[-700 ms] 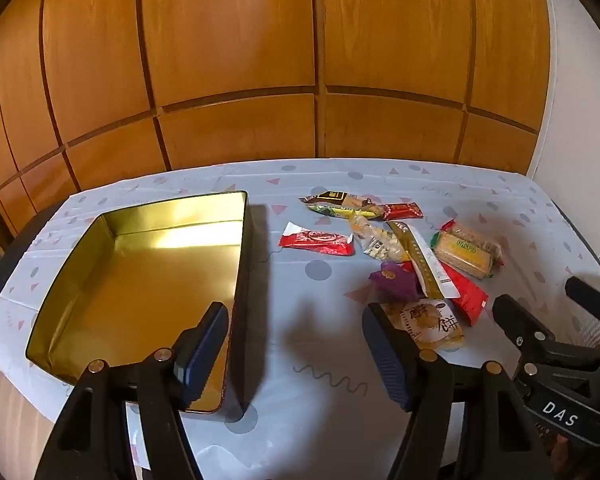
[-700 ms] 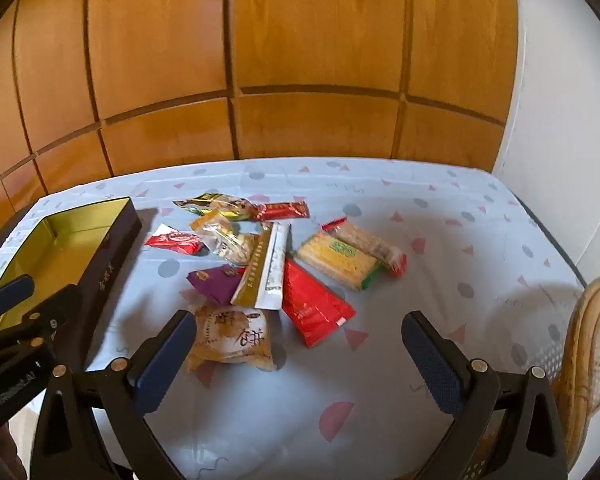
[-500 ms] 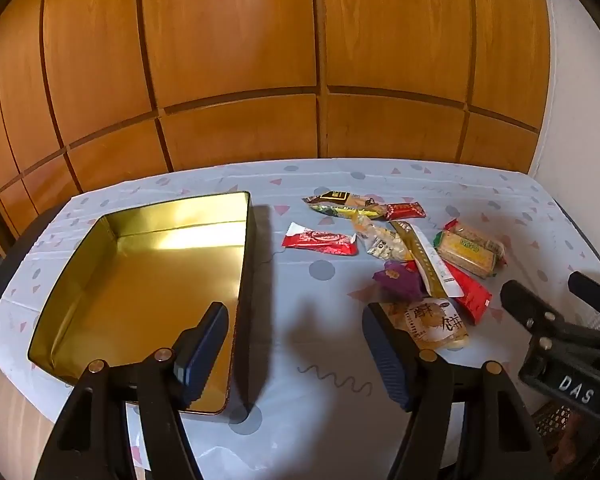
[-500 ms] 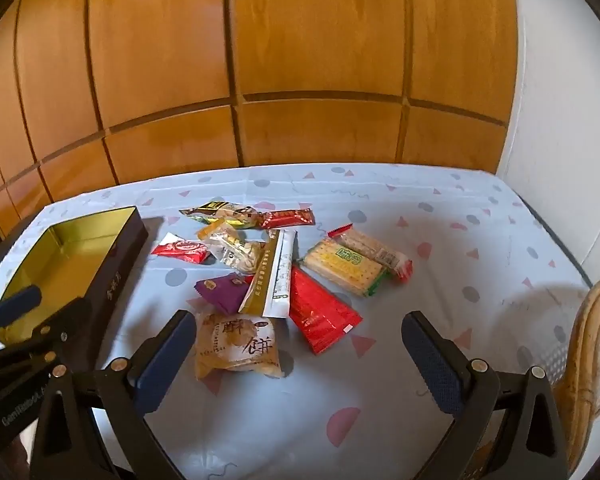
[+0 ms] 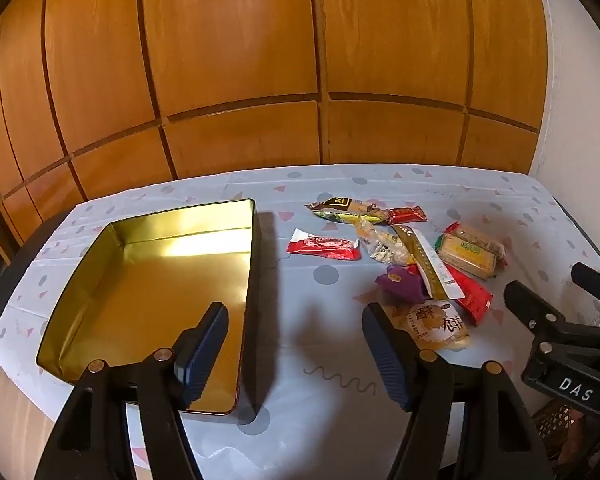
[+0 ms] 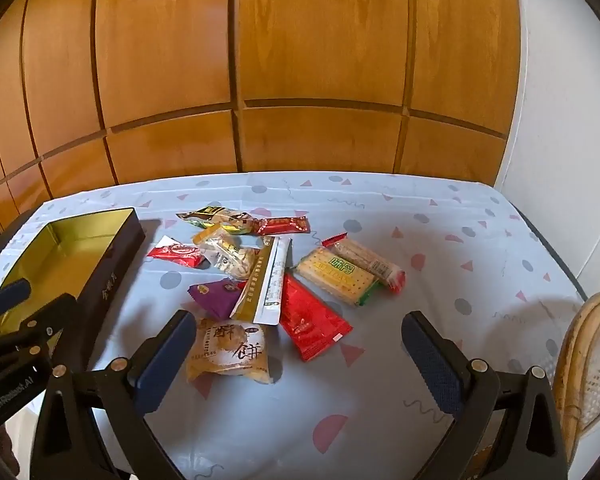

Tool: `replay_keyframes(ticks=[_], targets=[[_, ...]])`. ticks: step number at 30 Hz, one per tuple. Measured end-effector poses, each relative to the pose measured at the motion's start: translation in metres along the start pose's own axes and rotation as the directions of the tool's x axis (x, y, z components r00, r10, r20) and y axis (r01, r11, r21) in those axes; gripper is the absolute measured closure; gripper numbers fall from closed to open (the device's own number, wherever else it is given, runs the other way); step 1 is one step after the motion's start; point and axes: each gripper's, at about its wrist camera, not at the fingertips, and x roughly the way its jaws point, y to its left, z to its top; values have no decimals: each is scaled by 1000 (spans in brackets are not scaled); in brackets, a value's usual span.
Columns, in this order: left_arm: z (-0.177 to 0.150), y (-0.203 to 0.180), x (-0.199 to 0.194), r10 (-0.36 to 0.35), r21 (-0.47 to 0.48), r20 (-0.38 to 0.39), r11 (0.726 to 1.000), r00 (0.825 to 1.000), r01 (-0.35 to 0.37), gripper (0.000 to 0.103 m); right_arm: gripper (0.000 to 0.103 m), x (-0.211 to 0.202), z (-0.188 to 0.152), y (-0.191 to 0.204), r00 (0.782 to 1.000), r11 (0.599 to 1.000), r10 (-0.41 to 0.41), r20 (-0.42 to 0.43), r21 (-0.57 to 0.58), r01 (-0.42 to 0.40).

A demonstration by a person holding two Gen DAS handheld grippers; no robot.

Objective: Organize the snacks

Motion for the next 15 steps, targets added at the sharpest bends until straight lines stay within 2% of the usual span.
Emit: replay_keyframes(ticks=[15], targets=[[0,0,1,-18,2,-16,1000,1000,18,32,0,1,2,-7,1000,1000,-12,0,6,12]])
